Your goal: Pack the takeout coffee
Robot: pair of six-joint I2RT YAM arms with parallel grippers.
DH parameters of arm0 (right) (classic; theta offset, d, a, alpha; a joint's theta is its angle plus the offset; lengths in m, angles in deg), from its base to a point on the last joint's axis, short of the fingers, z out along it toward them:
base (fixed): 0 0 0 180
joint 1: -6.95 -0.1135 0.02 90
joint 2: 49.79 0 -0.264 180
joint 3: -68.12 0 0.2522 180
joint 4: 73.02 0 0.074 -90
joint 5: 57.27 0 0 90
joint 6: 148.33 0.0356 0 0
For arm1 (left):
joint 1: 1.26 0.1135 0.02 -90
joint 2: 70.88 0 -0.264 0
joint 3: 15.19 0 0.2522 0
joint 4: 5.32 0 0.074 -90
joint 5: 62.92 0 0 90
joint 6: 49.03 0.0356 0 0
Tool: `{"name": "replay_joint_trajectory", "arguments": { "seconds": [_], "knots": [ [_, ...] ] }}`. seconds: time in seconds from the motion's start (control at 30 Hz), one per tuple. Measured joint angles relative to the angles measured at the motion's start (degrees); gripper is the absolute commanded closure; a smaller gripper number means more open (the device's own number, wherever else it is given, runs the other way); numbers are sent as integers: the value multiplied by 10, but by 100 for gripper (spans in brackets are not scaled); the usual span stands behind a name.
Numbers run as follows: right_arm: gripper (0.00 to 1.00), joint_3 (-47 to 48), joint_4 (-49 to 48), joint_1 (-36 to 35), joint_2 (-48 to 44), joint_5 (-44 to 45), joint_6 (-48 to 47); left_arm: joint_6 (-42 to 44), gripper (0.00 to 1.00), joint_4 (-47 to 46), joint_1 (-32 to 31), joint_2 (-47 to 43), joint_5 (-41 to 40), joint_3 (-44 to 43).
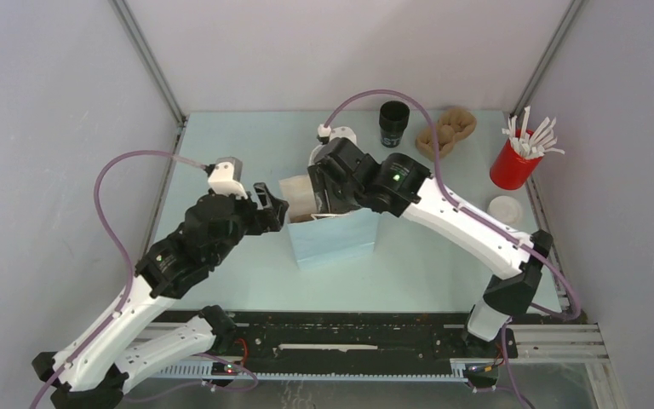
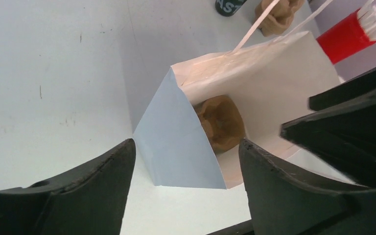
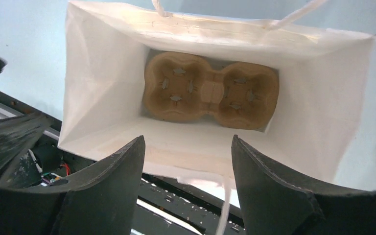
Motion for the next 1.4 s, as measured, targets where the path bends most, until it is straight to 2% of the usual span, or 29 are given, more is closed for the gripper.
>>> {"name": "replay_joint_trajectory", "arguments": {
  "seconds": [0.23, 0.37, 0.53, 0.67, 0.9, 0.97, 1.03, 1.4],
  "knots": [
    [25, -8, 1, 12, -90, 2, -30, 46, 7, -1, 0, 56, 24, -45],
    [24, -99, -36, 48, -214, -4, -44, 71, 6, 3, 1, 90, 36, -101],
    [24, -262, -78, 178, -371, -53, -53, 87, 4, 2, 5, 122, 64, -156],
    [24, -355, -77, 281, -424, -76, -60, 90, 4, 5, 11, 141, 85, -174],
    [20, -405, -47, 391, -372, -58, -72, 90, 4, 12, 17, 149, 108, -179],
    [6, -412, -46, 415, -354, -61, -75, 90, 4, 14, 19, 145, 110, -178],
    [1, -417, -50, 440, -340, -64, -80, 90, 4, 17, 21, 137, 112, -177],
    [0, -435, -103, 577, -228, -111, -118, 90, 4, 27, 30, 59, 126, -126]
  ]
}}
